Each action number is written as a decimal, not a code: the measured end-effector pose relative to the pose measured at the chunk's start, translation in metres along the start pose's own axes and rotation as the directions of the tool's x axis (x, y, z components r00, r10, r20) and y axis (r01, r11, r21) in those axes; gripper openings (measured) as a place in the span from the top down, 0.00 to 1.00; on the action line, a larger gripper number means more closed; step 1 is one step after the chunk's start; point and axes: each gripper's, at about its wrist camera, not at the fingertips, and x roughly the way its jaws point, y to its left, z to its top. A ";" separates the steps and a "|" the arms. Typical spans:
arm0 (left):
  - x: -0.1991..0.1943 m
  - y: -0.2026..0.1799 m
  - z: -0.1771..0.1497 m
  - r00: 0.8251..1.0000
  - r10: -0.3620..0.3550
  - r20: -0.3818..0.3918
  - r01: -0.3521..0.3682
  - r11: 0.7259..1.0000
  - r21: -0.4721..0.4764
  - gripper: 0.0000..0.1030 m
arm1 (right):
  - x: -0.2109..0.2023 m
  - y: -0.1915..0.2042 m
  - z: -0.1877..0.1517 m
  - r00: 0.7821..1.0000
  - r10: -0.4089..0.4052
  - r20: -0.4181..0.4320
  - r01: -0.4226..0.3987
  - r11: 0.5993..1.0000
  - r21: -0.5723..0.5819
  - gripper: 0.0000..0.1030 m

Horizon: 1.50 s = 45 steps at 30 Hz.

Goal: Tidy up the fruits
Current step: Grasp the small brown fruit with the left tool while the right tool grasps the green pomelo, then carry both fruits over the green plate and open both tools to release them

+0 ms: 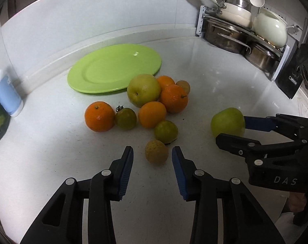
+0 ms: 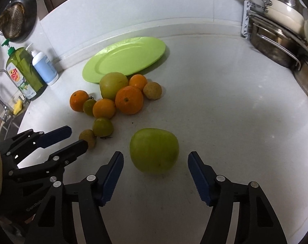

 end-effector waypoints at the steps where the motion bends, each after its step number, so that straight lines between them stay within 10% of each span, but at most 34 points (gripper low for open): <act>1: 0.001 0.000 0.000 1.000 0.000 -0.001 0.000 1.000 0.000 0.63 | 0.002 0.001 0.001 1.000 0.001 -0.004 -0.001 1.000 -0.002 0.37; 19: 0.010 0.001 -0.002 0.999 -0.036 -0.016 0.035 0.999 -0.039 0.74 | 0.012 0.002 0.003 1.000 0.007 -0.010 -0.008 0.999 -0.042 0.50; 45: -0.053 0.030 0.044 0.970 0.087 0.226 -0.069 0.994 -0.088 0.74 | -0.029 0.031 0.060 0.980 0.083 0.182 -0.054 0.985 -0.162 0.51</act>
